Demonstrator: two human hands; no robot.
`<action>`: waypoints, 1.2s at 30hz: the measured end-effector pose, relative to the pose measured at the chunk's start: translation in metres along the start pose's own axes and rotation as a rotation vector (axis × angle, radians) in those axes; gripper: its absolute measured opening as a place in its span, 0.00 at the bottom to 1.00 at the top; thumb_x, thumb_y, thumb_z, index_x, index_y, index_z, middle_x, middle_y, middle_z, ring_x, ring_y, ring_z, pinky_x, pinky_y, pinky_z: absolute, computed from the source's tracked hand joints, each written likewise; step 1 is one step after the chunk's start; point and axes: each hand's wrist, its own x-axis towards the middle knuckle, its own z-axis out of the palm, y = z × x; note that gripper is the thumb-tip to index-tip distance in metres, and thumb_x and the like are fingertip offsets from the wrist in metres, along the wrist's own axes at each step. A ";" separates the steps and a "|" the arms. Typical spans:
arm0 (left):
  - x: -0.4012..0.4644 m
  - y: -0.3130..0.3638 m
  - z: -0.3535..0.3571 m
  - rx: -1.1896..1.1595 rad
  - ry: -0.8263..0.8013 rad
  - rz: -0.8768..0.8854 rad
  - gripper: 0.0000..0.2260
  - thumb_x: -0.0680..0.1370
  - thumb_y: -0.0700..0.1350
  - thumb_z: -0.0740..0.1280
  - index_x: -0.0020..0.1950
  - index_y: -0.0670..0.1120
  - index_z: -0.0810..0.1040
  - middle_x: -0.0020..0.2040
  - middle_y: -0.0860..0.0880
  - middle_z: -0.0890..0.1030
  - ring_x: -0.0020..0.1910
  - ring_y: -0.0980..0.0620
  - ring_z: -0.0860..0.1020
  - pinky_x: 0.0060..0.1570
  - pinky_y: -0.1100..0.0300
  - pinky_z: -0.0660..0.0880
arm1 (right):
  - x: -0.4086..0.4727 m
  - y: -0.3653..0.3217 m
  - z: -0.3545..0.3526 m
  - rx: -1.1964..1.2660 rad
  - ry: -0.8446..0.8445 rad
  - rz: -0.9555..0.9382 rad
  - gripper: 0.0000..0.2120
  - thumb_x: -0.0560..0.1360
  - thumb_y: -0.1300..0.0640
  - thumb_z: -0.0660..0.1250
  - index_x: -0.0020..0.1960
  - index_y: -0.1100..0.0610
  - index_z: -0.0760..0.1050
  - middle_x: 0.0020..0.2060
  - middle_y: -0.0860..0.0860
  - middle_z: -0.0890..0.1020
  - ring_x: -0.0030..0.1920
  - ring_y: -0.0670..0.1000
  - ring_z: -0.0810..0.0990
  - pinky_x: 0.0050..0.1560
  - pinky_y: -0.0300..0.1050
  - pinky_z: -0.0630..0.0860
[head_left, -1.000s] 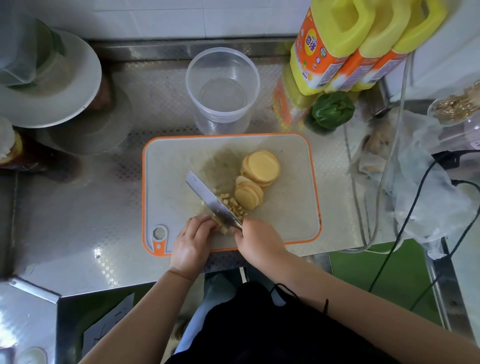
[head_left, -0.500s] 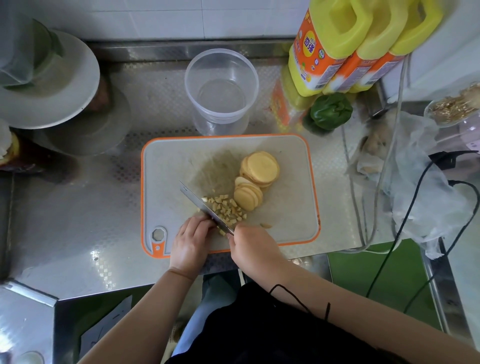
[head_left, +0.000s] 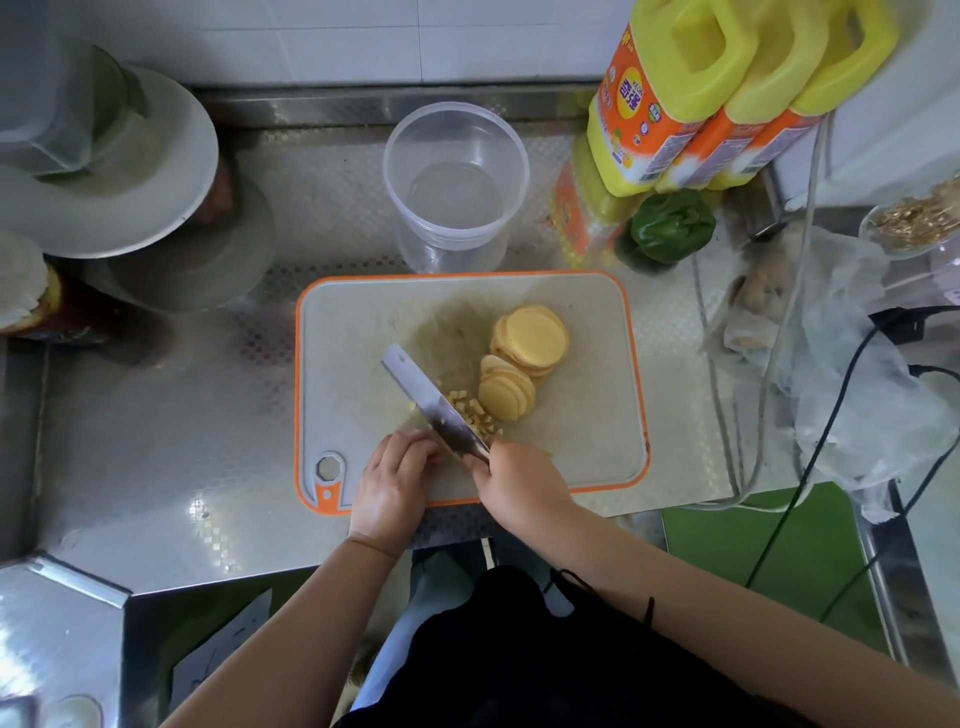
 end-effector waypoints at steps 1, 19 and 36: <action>0.000 -0.001 0.000 0.009 0.006 0.003 0.07 0.74 0.36 0.66 0.49 0.45 0.76 0.50 0.45 0.78 0.48 0.45 0.76 0.48 0.55 0.75 | -0.003 0.000 -0.002 -0.011 0.016 -0.012 0.19 0.81 0.46 0.56 0.55 0.61 0.73 0.47 0.58 0.81 0.49 0.59 0.80 0.42 0.45 0.70; 0.002 0.003 0.000 0.106 0.068 -0.026 0.07 0.77 0.38 0.63 0.43 0.42 0.80 0.43 0.45 0.81 0.44 0.45 0.75 0.46 0.53 0.72 | -0.010 -0.008 0.004 -0.075 0.039 -0.070 0.15 0.81 0.49 0.57 0.54 0.60 0.73 0.46 0.57 0.81 0.46 0.58 0.80 0.41 0.45 0.73; 0.002 0.011 -0.007 0.067 0.023 -0.081 0.08 0.78 0.39 0.61 0.51 0.42 0.81 0.48 0.44 0.82 0.46 0.43 0.77 0.49 0.51 0.74 | 0.007 -0.006 -0.006 0.192 -0.075 0.134 0.15 0.79 0.48 0.59 0.47 0.60 0.74 0.39 0.56 0.78 0.42 0.58 0.77 0.39 0.46 0.70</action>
